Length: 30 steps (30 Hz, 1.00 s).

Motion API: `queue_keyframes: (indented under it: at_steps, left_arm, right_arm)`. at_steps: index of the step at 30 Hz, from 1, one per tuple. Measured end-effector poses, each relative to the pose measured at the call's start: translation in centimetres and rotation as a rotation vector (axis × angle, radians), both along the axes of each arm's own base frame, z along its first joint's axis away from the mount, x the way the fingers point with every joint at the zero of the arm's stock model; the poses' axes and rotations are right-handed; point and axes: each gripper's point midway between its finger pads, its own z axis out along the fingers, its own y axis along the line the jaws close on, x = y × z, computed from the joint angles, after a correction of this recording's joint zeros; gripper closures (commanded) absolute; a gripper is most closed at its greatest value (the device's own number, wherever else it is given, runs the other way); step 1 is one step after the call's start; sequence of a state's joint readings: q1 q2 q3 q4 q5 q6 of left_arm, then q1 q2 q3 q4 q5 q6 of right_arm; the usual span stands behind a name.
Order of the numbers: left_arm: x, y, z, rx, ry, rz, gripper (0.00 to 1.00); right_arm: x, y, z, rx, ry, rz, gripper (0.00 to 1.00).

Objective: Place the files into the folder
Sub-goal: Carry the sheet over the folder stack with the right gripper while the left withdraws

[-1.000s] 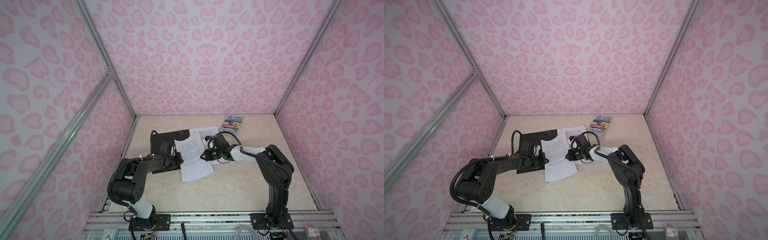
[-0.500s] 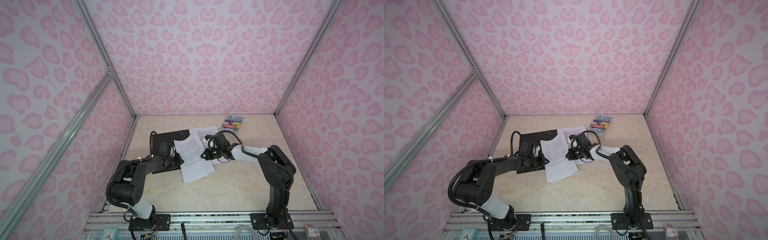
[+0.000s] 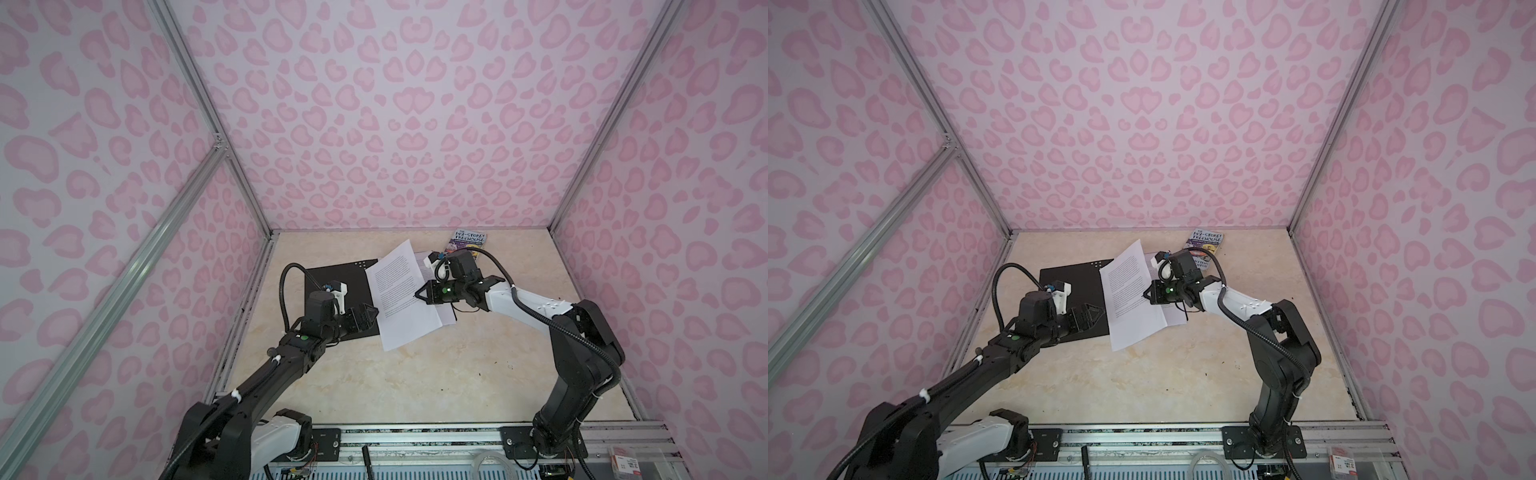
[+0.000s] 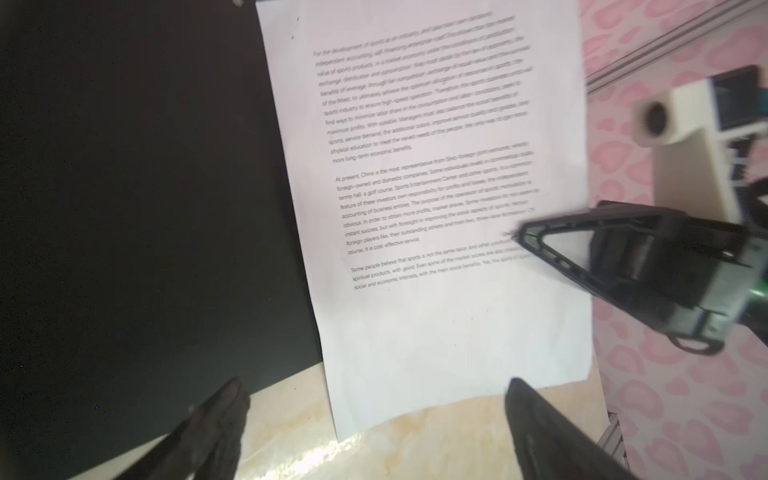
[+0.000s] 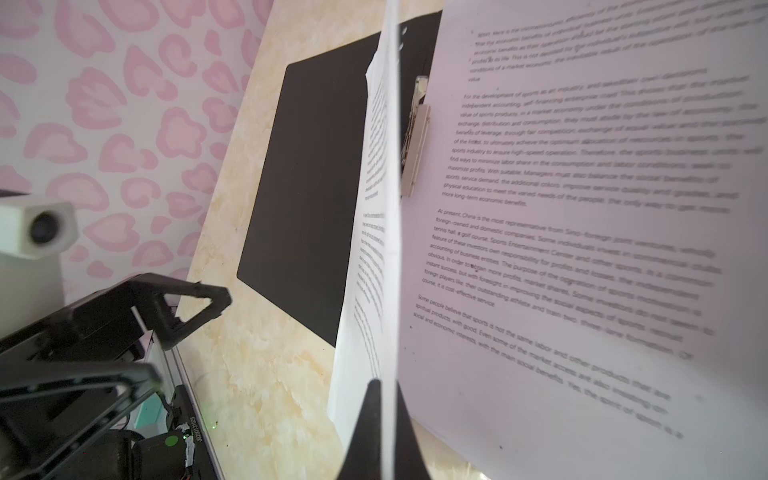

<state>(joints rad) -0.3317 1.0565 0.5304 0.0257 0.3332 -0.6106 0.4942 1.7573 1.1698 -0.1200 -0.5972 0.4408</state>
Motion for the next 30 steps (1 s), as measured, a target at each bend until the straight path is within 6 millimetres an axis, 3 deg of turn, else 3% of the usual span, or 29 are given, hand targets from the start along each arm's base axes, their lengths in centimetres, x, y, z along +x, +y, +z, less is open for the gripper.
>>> queue_keyframes:
  at_steps: [5,9,12,19,30]
  left_arm:
    - [-1.9,0.9,4.7,-0.02,-0.244,0.02,0.03]
    - [-3.1,1.4,6.6,-0.055,-0.351,0.033,0.03]
    - [-3.2,1.4,7.4,-0.069,-0.381,0.031,0.03]
    - [-2.9,0.6,6.4,-0.077,-0.325,0.008,0.03]
    - [-3.1,0.0,6.6,-0.094,-0.317,-0.022,0.03]
  right_arm:
    - [1.1,-3.1,-0.3,-0.032,0.032,-0.065,1.0]
    - [1.8,-5.6,-0.8,-0.063,0.066,-0.122,1.0]
    - [2.2,-6.4,-0.5,-0.078,0.065,-0.135,1.0]
    - [3.7,-7.1,-1.1,-0.107,0.091,-0.143,1.0]
    - [6.7,-5.9,-1.5,-0.119,0.101,-0.126,1.0]
